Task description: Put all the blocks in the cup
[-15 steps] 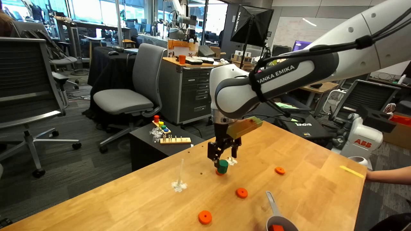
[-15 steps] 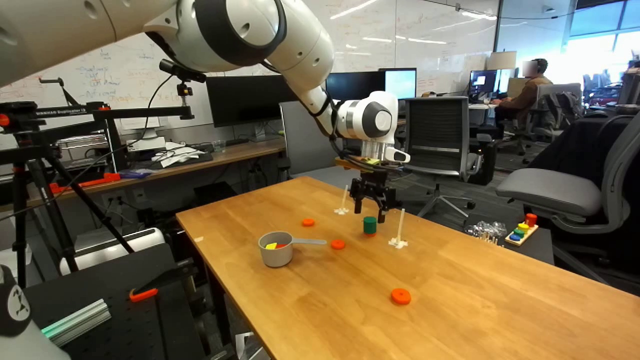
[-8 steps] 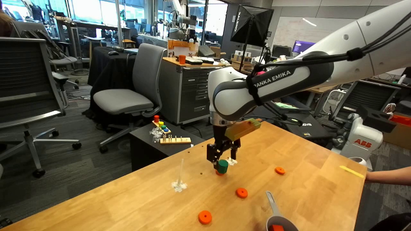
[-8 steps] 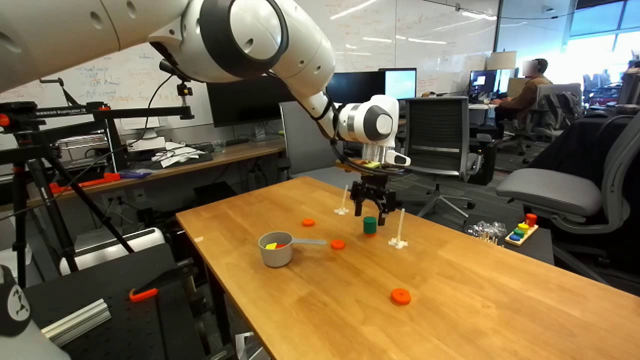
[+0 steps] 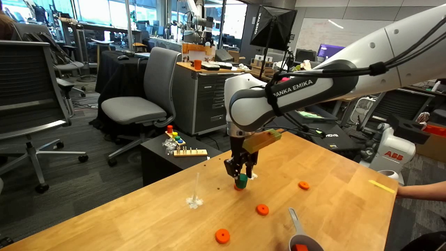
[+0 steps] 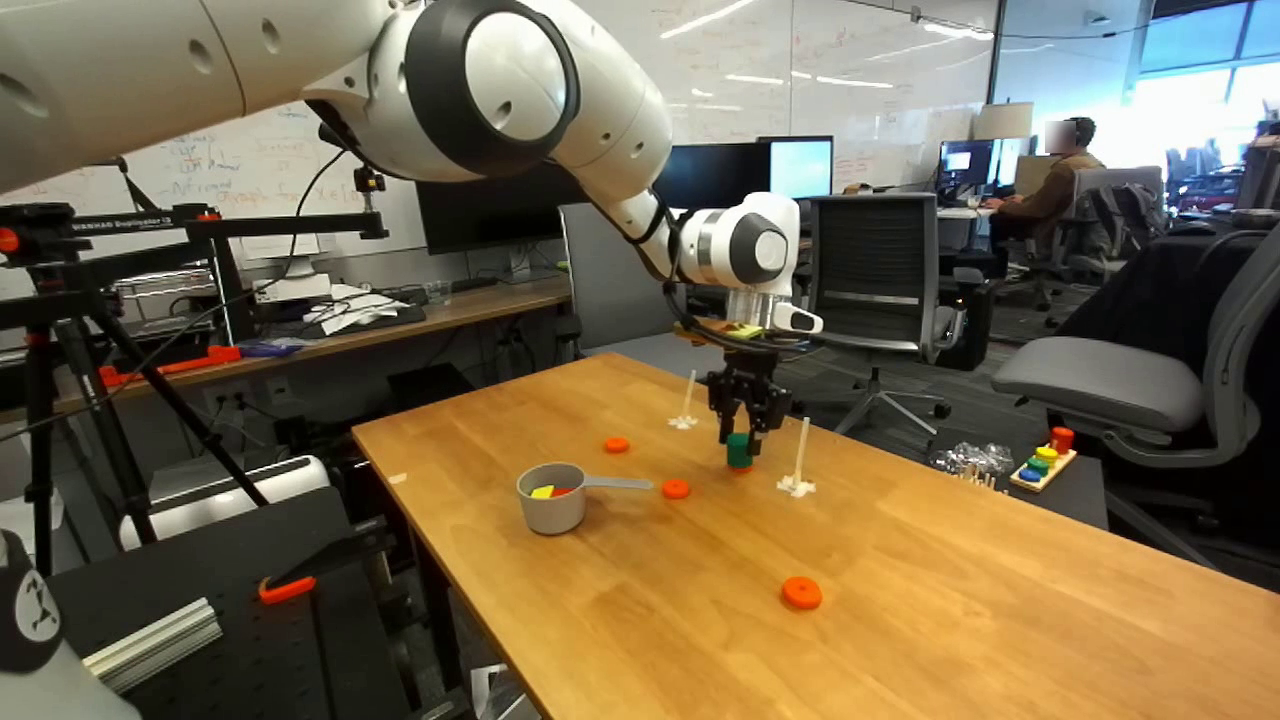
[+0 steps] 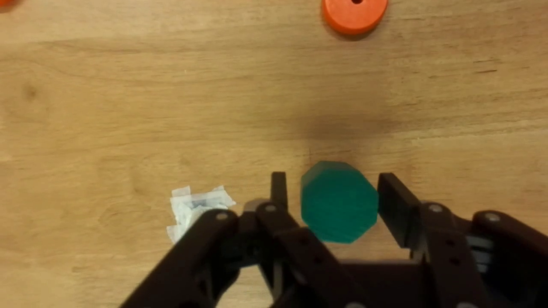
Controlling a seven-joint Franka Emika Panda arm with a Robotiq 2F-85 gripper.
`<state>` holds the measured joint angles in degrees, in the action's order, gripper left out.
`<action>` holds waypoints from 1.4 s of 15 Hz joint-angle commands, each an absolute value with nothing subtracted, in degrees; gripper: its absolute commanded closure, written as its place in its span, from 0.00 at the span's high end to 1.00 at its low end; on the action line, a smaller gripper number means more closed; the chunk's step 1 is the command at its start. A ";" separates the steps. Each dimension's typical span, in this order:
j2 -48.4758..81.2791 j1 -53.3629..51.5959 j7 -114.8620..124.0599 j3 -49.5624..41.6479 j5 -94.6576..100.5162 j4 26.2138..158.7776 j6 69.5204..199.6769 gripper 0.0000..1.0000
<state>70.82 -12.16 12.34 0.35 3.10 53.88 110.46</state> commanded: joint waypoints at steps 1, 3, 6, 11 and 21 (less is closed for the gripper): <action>72.85 -12.01 13.18 0.26 2.44 49.38 107.74 0.27; 72.96 -11.75 13.30 0.29 2.26 48.94 107.27 0.18; 72.01 -11.36 13.21 0.74 2.16 50.37 107.32 0.18; 66.36 -11.52 11.21 2.62 1.76 57.60 109.58 0.18; 47.45 -11.76 7.23 3.93 2.62 78.60 110.95 0.18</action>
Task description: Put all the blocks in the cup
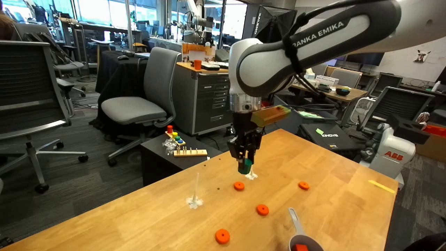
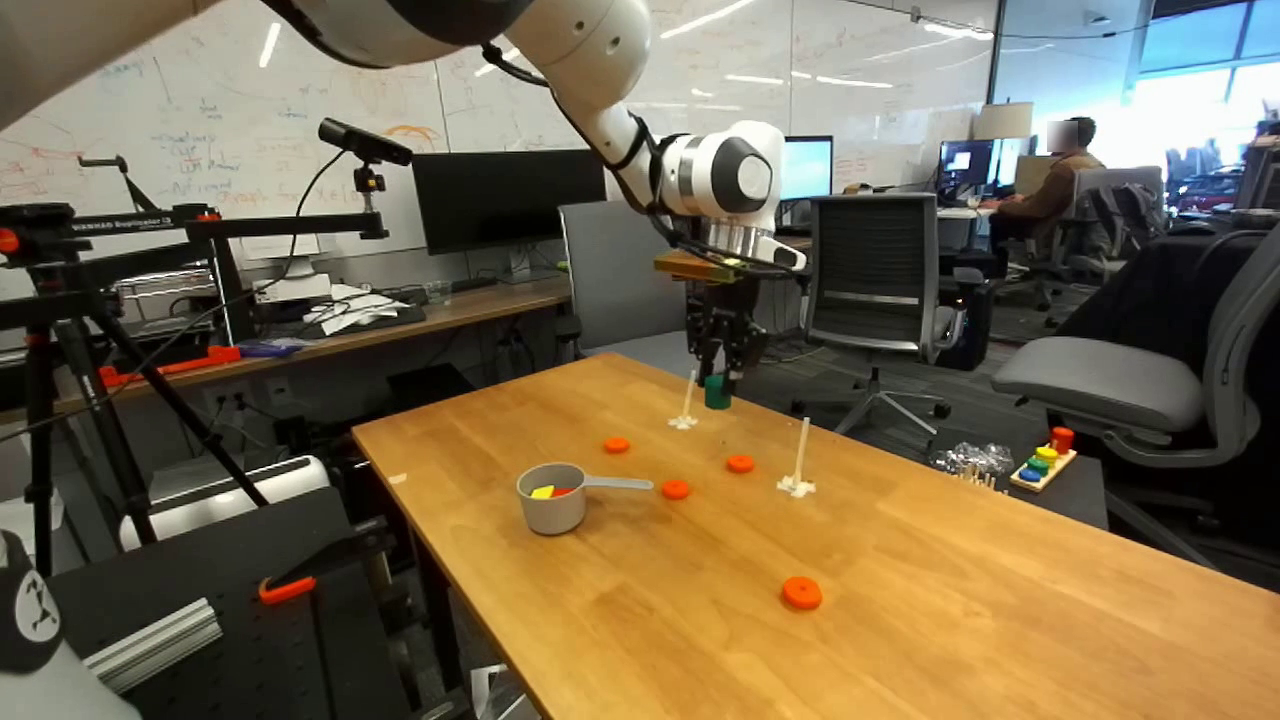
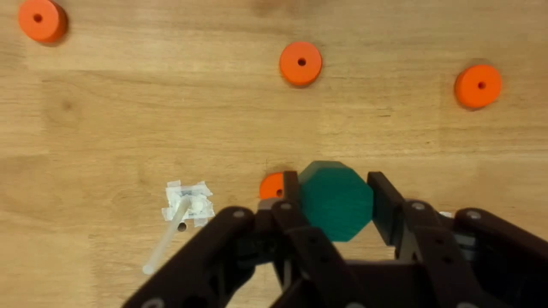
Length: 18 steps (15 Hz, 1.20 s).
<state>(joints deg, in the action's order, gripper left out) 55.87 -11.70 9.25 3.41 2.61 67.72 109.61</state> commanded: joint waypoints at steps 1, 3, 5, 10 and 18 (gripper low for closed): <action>45.86 -11.92 6.87 4.01 2.77 81.04 110.95 0.18; 42.76 -12.01 5.96 4.41 2.68 86.11 111.16 0.18; 40.04 -12.18 5.15 5.07 2.64 91.33 111.56 0.18; 33.77 -12.81 3.31 7.13 2.83 105.04 113.31 0.18; 25.32 -13.06 2.66 9.70 2.47 124.85 118.49 0.18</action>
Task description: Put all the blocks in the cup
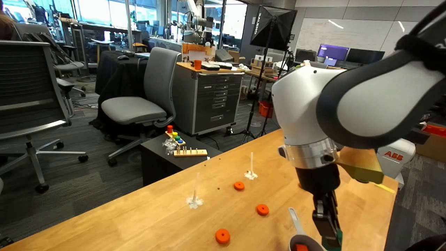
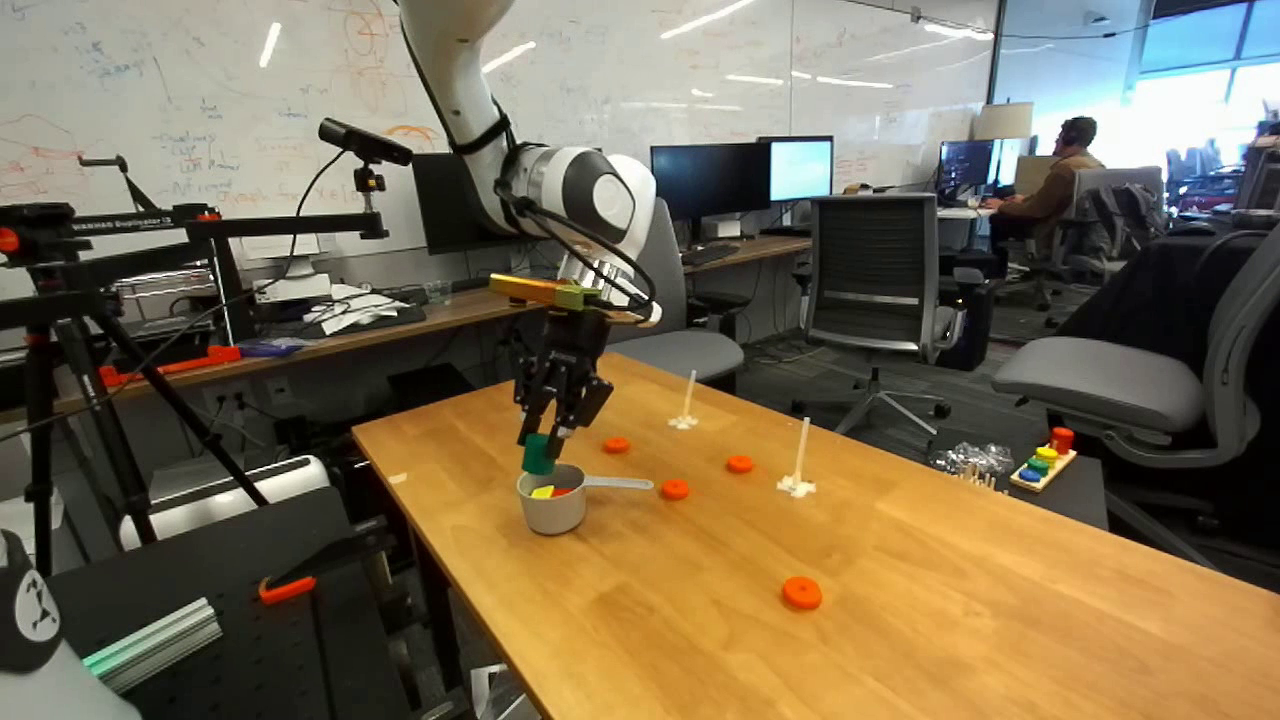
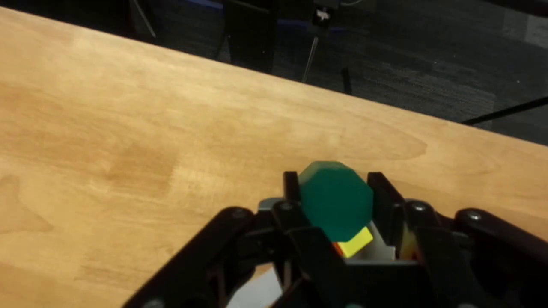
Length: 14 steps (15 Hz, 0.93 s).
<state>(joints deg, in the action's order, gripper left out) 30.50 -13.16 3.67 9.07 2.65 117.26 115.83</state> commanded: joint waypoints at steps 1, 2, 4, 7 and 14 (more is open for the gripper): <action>24.93 -13.04 2.67 9.72 2.59 125.92 118.78 0.18; 24.52 -12.98 2.62 9.72 2.69 126.84 119.06 0.18; 24.11 -12.91 2.60 9.67 2.72 127.64 119.65 0.18; 25.19 -13.04 3.16 9.34 3.00 126.15 120.50 0.18; 27.94 -13.69 4.15 9.07 3.51 121.56 121.57 0.18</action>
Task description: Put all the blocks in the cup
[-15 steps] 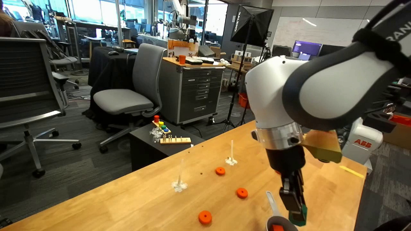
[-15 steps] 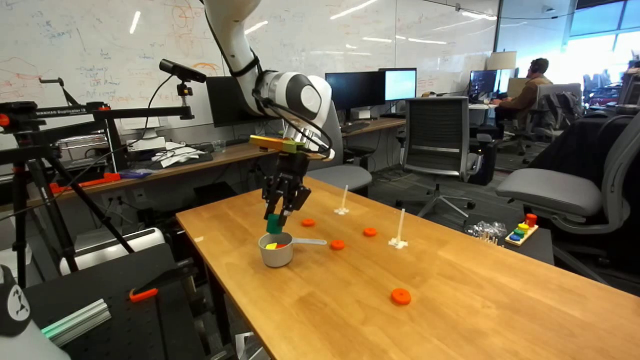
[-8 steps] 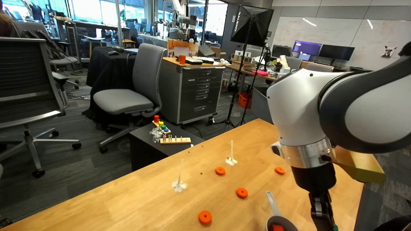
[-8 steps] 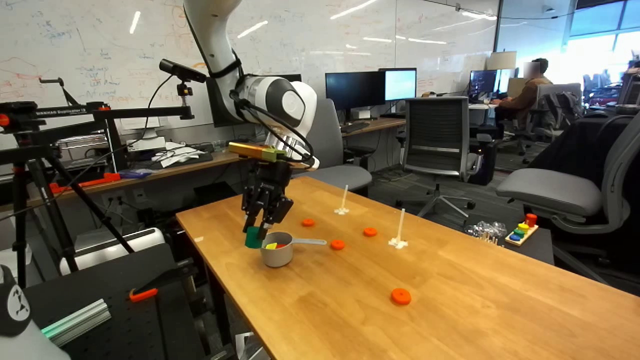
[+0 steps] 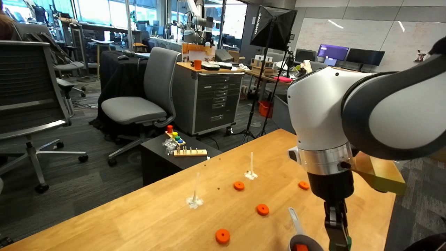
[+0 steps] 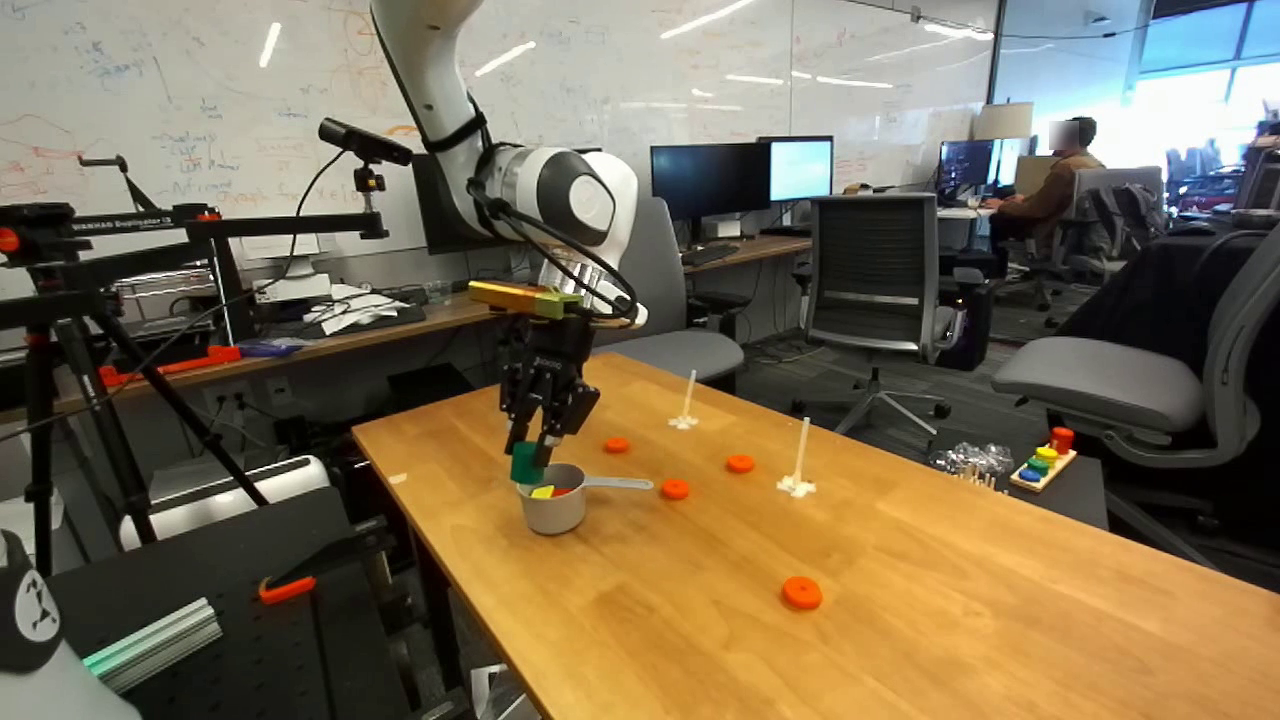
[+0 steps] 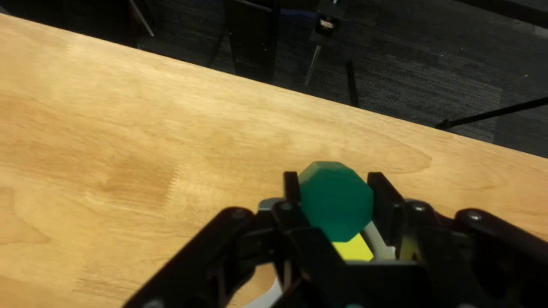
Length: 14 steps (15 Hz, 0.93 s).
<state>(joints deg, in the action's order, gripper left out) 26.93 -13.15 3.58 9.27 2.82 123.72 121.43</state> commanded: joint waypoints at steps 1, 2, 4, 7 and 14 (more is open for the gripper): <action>28.34 -13.75 4.24 9.04 3.57 120.98 121.61 0.18; 28.87 -13.88 4.40 8.97 3.73 120.30 121.64 0.18; 30.04 -14.13 4.66 8.87 4.08 118.84 121.66 0.18; 32.32 -14.63 4.93 8.82 4.35 116.34 121.61 0.18; 36.83 -16.53 4.92 8.91 4.68 111.67 120.78 0.83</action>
